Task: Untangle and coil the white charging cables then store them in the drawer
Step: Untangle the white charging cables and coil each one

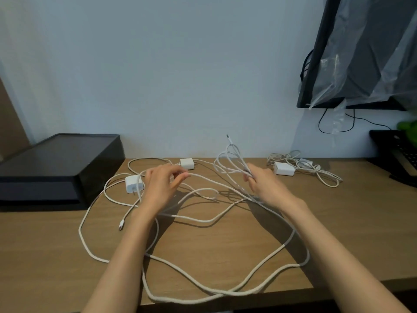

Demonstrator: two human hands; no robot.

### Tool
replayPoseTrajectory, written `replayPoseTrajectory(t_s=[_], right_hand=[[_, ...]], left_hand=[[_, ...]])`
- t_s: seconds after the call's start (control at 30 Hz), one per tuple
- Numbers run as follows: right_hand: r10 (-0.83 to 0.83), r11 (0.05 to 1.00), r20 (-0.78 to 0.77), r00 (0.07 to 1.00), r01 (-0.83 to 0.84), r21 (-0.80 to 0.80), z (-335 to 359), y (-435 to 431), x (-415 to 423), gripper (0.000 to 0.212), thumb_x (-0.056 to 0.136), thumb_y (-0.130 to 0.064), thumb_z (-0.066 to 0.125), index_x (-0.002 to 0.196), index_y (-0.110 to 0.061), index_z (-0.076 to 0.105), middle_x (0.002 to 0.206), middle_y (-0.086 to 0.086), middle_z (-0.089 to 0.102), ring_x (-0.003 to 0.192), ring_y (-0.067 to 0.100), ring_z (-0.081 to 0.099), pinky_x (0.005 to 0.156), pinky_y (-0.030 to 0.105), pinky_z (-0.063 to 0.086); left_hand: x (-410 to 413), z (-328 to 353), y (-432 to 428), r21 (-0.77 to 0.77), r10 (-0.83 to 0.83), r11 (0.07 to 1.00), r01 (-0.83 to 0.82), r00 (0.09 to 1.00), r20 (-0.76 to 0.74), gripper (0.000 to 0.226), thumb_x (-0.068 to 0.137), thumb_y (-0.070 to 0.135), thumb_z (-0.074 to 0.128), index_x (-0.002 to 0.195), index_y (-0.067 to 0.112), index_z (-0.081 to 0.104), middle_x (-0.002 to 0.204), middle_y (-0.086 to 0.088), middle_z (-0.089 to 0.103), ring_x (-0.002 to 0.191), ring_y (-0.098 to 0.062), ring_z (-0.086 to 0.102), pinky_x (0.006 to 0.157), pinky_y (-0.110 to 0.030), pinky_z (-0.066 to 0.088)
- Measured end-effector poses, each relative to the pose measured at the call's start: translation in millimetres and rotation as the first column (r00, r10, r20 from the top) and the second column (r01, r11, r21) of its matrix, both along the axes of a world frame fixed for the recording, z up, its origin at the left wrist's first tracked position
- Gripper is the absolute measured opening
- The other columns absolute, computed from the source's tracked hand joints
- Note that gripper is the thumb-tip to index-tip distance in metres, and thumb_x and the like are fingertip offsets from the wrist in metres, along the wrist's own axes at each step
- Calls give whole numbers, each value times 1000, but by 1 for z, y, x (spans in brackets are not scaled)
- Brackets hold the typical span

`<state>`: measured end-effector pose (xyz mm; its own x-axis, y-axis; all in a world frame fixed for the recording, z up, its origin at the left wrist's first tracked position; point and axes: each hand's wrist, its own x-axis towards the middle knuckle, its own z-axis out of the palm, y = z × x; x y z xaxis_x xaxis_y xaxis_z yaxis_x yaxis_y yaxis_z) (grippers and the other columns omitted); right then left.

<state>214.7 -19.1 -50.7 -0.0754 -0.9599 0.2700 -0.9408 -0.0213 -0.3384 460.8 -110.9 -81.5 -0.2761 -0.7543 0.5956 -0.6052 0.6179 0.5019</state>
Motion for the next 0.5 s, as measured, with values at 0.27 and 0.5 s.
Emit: replayPoseTrajectory(t_s=[0.27, 0.5], right_hand=[[128, 991, 375, 918, -128, -24, -6, -6, 25, 27, 101, -23, 40, 110, -19, 65, 104, -8, 64, 83, 0, 55, 64, 12, 39], [129, 960, 197, 972, -73, -272, -10, -12, 36, 20, 101, -27, 41, 98, -10, 53, 97, 0, 46, 76, 8, 47, 65, 17, 37]], left_hand=[[-11, 6, 10, -23, -94, 995, 92, 986, -137, 16, 81, 44, 63, 90, 36, 74, 66, 17, 55, 66, 0, 45, 74, -32, 26], [-9, 13, 13, 75, -174, 978, 194, 962, -211, 17, 77, 49, 59, 89, 43, 69, 68, 19, 58, 69, -2, 46, 78, -43, 36]])
